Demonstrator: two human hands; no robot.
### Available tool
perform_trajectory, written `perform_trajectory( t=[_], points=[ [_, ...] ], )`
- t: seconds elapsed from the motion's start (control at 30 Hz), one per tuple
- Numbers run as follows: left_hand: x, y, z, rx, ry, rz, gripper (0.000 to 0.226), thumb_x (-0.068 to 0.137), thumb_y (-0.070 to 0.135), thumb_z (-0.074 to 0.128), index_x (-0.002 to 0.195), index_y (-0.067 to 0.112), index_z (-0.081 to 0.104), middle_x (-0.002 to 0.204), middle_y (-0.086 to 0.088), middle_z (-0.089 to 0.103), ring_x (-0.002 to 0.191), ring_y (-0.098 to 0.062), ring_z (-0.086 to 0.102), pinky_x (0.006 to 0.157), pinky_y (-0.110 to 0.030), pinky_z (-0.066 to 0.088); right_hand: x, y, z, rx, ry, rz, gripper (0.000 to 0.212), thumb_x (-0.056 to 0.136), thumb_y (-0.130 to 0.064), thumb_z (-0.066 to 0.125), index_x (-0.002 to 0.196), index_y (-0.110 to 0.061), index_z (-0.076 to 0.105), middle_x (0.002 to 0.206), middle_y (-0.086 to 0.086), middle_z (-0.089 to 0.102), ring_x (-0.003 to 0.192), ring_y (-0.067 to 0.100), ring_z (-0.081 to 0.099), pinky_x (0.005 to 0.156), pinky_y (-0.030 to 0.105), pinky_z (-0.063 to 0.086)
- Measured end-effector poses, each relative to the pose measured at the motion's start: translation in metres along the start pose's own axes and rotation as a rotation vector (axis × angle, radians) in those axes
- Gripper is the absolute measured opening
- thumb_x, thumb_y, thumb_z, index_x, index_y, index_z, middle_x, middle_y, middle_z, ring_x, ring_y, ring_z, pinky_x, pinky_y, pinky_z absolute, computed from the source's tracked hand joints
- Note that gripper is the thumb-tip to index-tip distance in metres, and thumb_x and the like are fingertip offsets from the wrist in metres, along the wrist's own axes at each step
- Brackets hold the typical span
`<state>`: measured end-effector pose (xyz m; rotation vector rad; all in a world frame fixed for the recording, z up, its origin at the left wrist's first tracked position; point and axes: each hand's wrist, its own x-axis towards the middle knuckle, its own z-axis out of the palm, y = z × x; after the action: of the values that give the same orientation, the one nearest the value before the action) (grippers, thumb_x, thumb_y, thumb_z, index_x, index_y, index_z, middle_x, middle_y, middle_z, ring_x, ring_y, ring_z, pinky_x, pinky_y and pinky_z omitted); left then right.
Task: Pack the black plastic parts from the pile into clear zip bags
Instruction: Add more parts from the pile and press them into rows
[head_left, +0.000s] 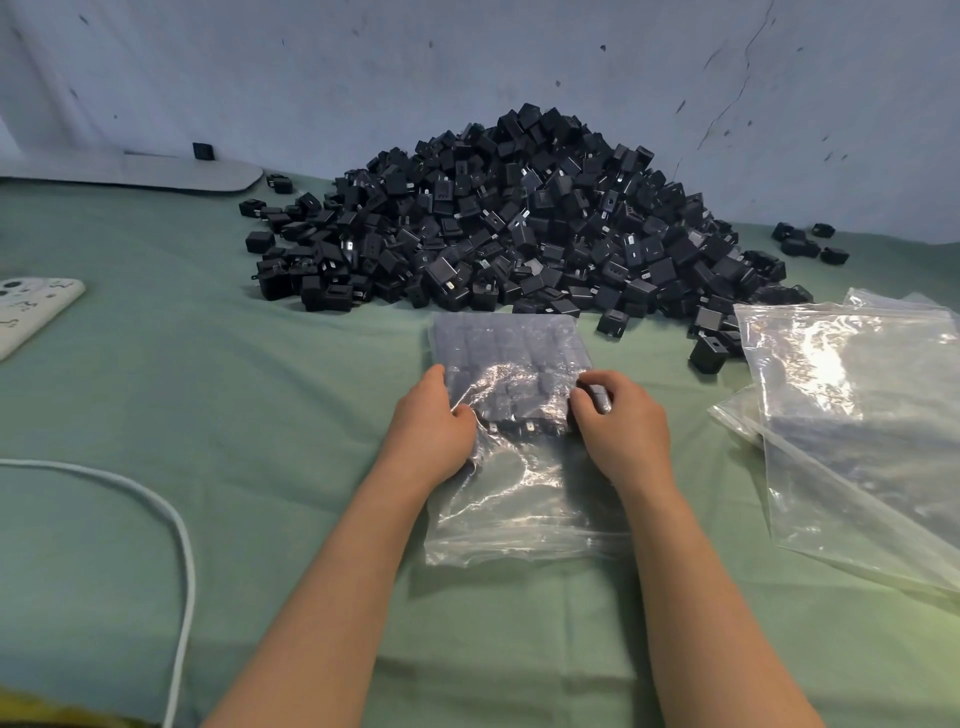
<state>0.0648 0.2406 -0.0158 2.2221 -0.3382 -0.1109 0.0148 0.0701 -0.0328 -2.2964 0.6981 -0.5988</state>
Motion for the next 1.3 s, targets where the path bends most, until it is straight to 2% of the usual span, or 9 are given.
perform_trajectory(
  t=[0.17,0.37,0.53,0.67,0.73,0.97,1.07,1.17,1.3],
  points=[
    [0.000,0.000,-0.001,0.027,-0.013,-0.003,0.036,0.094,0.013,0.045,0.129,0.006,0.042,0.118,-0.009,0.057,0.098,-0.023,0.050,0.082,-0.030,0.039,0.000,0.000,0.001,-0.015,0.005,-0.003,0.027,0.093,-0.029,0.055,0.118,-0.022,0.064,0.117,0.000,0.066,0.108,0.021,0.057,0.076,0.024,0.035],
    [-0.001,-0.002,-0.001,0.002,-0.036,0.012,0.060,0.096,0.016,0.047,0.149,0.015,0.020,0.145,-0.006,0.041,0.130,-0.024,0.040,0.102,-0.029,0.032,0.000,0.000,0.001,-0.022,-0.003,-0.005,0.028,0.094,-0.030,0.054,0.120,-0.022,0.062,0.119,-0.001,0.065,0.110,0.020,0.056,0.077,0.025,0.036],
    [0.002,-0.004,-0.002,-0.033,-0.066,0.001,0.059,0.093,0.018,0.049,0.147,0.016,0.026,0.143,-0.007,0.043,0.126,-0.025,0.045,0.105,-0.035,0.036,0.000,0.001,0.001,0.008,-0.008,0.003,0.029,0.094,-0.030,0.054,0.120,-0.021,0.063,0.120,0.000,0.064,0.111,0.020,0.056,0.079,0.026,0.038],
    [0.002,0.002,0.003,0.007,-0.047,0.000,0.072,0.092,0.030,0.055,0.149,0.010,0.016,0.154,-0.007,0.022,0.138,-0.024,0.028,0.109,-0.033,0.025,0.000,0.001,0.001,0.023,-0.015,0.005,0.029,0.094,-0.030,0.054,0.120,-0.021,0.062,0.120,0.000,0.063,0.111,0.019,0.055,0.080,0.025,0.038],
    [0.005,0.006,0.006,0.040,-0.040,-0.007,0.076,0.090,0.035,0.057,0.148,0.008,0.015,0.156,-0.010,0.016,0.141,-0.027,0.022,0.114,-0.038,0.023,0.000,0.001,0.002,0.029,-0.014,0.003,0.029,0.094,-0.029,0.054,0.120,-0.021,0.062,0.120,0.000,0.063,0.111,0.019,0.055,0.081,0.025,0.038],
    [0.012,0.008,0.011,-0.005,-0.041,-0.031,0.057,0.097,0.020,0.044,0.146,0.004,0.019,0.152,-0.011,0.025,0.137,-0.025,0.029,0.108,-0.032,0.026,0.001,0.002,0.002,0.033,-0.014,0.005,0.029,0.094,-0.029,0.054,0.120,-0.021,0.062,0.120,0.000,0.063,0.111,0.019,0.055,0.079,0.024,0.036],
    [0.014,0.001,0.007,-0.138,-0.031,-0.056,0.061,0.095,0.010,0.045,0.149,0.011,0.018,0.153,-0.006,0.029,0.136,-0.022,0.034,0.106,-0.028,0.028,0.001,0.003,0.002,0.026,-0.011,0.003,0.029,0.094,-0.030,0.054,0.120,-0.021,0.062,0.121,0.000,0.063,0.111,0.019,0.055,0.078,0.024,0.034],
    [0.013,-0.004,0.005,-0.167,-0.002,-0.046,0.063,0.092,0.009,0.050,0.149,0.015,0.022,0.150,-0.004,0.034,0.132,-0.020,0.039,0.094,-0.020,0.029,0.001,0.003,0.003,0.017,-0.008,0.005,0.029,0.093,-0.030,0.055,0.120,-0.021,0.062,0.121,0.000,0.063,0.111,0.019,0.055,0.078,0.023,0.034],
    [0.013,-0.004,0.006,-0.123,-0.019,-0.038,0.063,0.095,0.013,0.046,0.150,0.016,0.017,0.153,-0.004,0.029,0.136,-0.021,0.034,0.105,-0.027,0.028,0.001,0.002,0.004,-0.002,-0.011,0.004,0.029,0.093,-0.032,0.055,0.119,-0.023,0.062,0.120,0.001,0.062,0.110,0.019,0.055,0.078,0.024,0.034]
  ],
)
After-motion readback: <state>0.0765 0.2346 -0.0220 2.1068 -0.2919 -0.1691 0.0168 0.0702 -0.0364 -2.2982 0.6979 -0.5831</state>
